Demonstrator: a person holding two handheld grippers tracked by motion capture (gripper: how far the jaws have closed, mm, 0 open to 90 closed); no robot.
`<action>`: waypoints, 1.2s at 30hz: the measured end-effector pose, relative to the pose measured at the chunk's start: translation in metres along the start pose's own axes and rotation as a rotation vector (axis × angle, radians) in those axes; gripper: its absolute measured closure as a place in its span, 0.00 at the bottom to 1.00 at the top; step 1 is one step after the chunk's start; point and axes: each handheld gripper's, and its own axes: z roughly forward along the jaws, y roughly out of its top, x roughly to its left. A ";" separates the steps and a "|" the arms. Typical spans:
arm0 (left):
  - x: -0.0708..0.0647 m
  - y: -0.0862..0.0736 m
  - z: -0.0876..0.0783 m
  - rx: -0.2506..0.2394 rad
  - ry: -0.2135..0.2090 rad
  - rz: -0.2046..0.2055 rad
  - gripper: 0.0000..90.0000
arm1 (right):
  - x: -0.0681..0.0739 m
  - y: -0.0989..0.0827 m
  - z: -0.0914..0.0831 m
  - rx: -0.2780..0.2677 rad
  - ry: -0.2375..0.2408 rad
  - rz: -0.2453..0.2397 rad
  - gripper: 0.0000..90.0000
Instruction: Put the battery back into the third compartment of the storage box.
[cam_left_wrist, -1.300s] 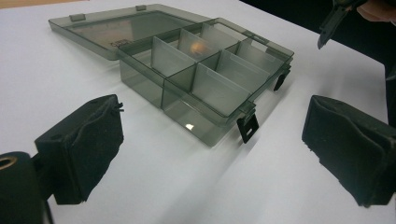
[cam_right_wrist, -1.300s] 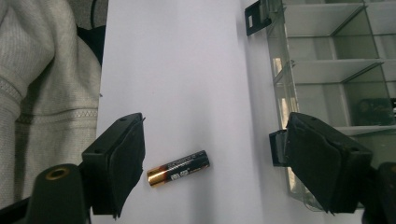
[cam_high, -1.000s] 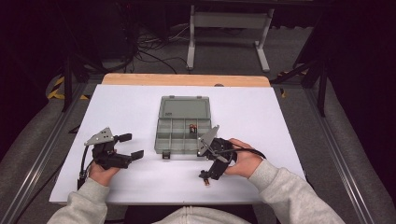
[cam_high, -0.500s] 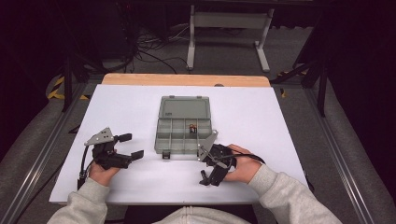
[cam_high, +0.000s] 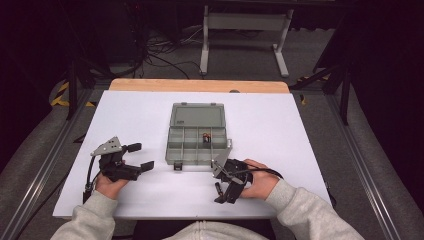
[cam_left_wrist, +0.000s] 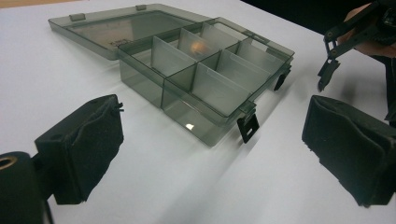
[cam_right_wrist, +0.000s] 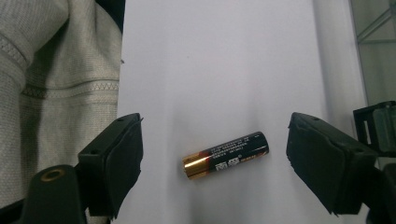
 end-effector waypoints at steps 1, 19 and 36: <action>0.000 0.000 0.000 -0.002 0.002 -0.001 0.07 | 0.000 0.000 0.000 0.001 0.001 0.006 0.21; 0.000 0.000 0.001 0.004 0.002 -0.004 0.06 | 0.000 -0.005 0.011 0.033 0.005 0.007 0.26; 0.000 0.000 0.001 0.002 0.003 -0.003 0.07 | 0.001 -0.007 0.013 0.049 -0.048 -0.014 0.46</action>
